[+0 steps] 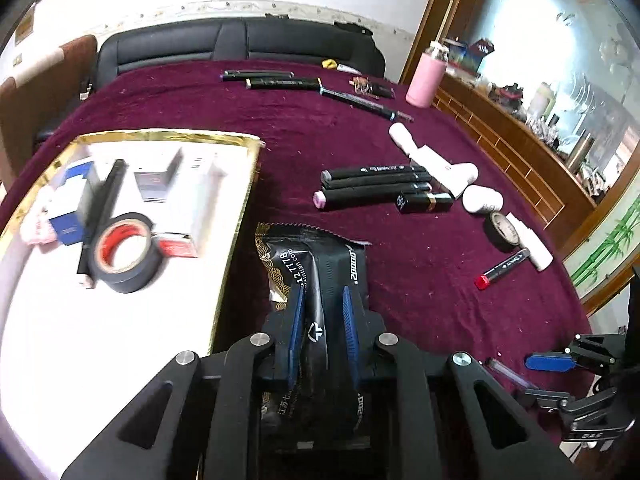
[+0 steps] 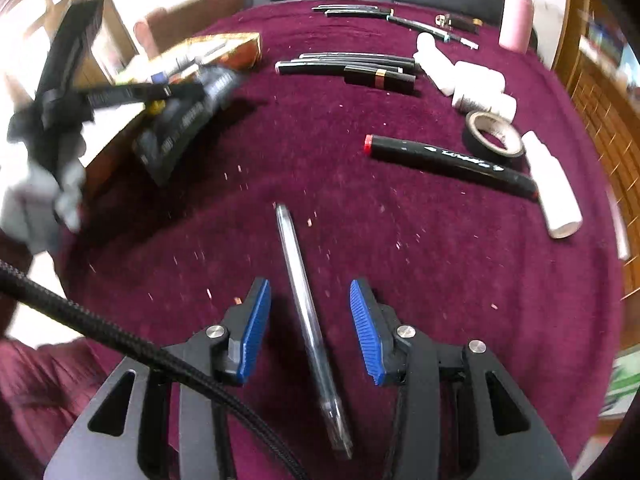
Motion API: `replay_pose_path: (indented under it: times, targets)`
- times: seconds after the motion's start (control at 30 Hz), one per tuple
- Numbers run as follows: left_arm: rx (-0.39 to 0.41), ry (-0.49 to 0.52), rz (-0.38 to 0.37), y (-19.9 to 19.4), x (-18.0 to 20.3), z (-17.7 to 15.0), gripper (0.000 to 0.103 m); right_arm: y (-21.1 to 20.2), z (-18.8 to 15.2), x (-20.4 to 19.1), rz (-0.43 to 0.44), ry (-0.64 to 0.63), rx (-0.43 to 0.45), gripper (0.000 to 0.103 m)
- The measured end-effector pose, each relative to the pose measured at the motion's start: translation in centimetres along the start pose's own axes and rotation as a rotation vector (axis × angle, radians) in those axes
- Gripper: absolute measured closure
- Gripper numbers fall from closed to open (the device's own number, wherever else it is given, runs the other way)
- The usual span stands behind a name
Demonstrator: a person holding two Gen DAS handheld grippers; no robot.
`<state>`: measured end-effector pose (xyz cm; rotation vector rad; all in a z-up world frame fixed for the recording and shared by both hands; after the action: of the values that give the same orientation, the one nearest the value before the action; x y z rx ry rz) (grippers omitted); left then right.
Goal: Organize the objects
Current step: 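Grasp the clear ballpoint pen with the right gripper while left holds the pouch, then carry the pouch and pen into the tray and open both grippers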
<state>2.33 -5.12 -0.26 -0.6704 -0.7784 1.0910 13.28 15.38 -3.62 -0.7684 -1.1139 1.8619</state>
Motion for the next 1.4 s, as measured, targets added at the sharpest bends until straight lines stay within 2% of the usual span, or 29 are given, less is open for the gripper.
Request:
replay_pose_path:
  times: [0.1,0.2,0.3,0.4,0.43,0.53,0.6,0.63,0.7,0.77,0.83,0.87,0.93,0.97,1.0,1.03,1.1,1.17,1.3,1.4]
  targets:
    - [0.009,-0.007,-0.032,-0.7,-0.1,-0.5,0.087,0.1,-0.6,-0.6,-0.082,-0.043,-0.007,0.066]
    - [0.036,-0.008,-0.069,-2.1,0.1,-1.0,0.088,0.0,-0.4,-1.3,-0.107,-0.049,-0.018,0.091]
    - [0.076,0.006,-0.092,-3.9,0.6,-0.7,0.089,0.3,0.0,-1.4,-0.114,-0.033,-0.034,0.092]
    - [0.106,0.02,-0.089,-5.1,0.6,-0.3,0.089,0.2,0.2,-0.5,-0.05,0.038,-0.045,0.092]
    - [0.093,0.035,-0.083,-5.1,0.7,-0.4,0.089,0.2,0.3,-0.3,-0.028,0.059,-0.046,0.092]
    - [0.056,0.074,-0.007,-3.9,1.0,-0.8,0.085,0.1,0.1,-0.1,0.008,0.099,-0.044,0.092]
    - [0.026,0.119,0.055,-2.7,1.5,-1.1,0.061,-0.1,0.0,-0.3,-0.002,0.096,-0.042,0.091]
    - [0.022,0.138,0.085,-2.0,1.8,-1.2,0.058,-0.1,-0.1,-0.4,-0.01,0.095,-0.04,0.091]
    - [0.002,0.183,0.13,-0.6,2.4,-1.2,0.055,-0.1,-0.1,-0.5,-0.012,0.099,-0.036,0.091]
    - [-0.057,0.202,0.156,1.2,2.7,-1.4,0.047,-0.1,0.0,-0.4,-0.003,0.11,-0.032,0.091]
    - [-0.105,0.224,0.19,2.8,2.9,-1.7,0.043,-0.1,0.0,-0.3,0.005,0.116,-0.026,0.091]
    - [-0.1,0.267,0.235,3.5,3.4,-1.8,0.039,-0.1,0.0,-0.3,0.006,0.116,-0.022,0.091]
    - [-0.08,0.307,0.277,3.8,4.2,-1.8,0.04,-0.1,0.0,-0.5,-0.008,0.099,-0.016,0.09]
    - [-0.077,0.323,0.276,3.7,4.7,-1.7,0.044,-0.1,0.0,-0.7,-0.021,0.08,-0.014,0.09]
    - [-0.078,0.329,0.252,3.6,4.9,-1.8,0.058,0.0,0.1,-0.9,-0.034,0.06,-0.011,0.09]
    - [-0.084,0.33,0.205,3.4,5.1,-1.9,0.065,0.0,0.0,-1.2,-0.055,0.027,-0.006,0.09]
    - [-0.065,0.331,0.172,2.5,5.2,-1.9,0.075,0.0,0.0,-1.2,-0.064,0.016,-0.007,0.09]
    - [-0.052,0.298,0.084,1.3,5.3,-2.0,0.076,-0.1,0.1,-0.8,-0.043,0.045,-0.018,0.093]
    - [-0.01,0.236,0.013,-1.5,4.4,-2.3,0.076,-0.2,0.3,0.0,0.036,0.119,-0.008,0.096]
    - [0.024,0.185,-0.039,-3.8,3.1,-2.3,0.076,-1.2,0.9,0.6,0.173,0.217,0.032,0.096]
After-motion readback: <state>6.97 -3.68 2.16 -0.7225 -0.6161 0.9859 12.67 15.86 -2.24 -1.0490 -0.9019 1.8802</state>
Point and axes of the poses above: each gripper's, at about its wrist camera, not at the fingertips, and y roughly the way its jaws point, x to its right, z to its top, the point moved 7 cm from there along y, roughly the way its jaws point, and after that the axes turned 5 degrees about -x, right-handed, at the moved point
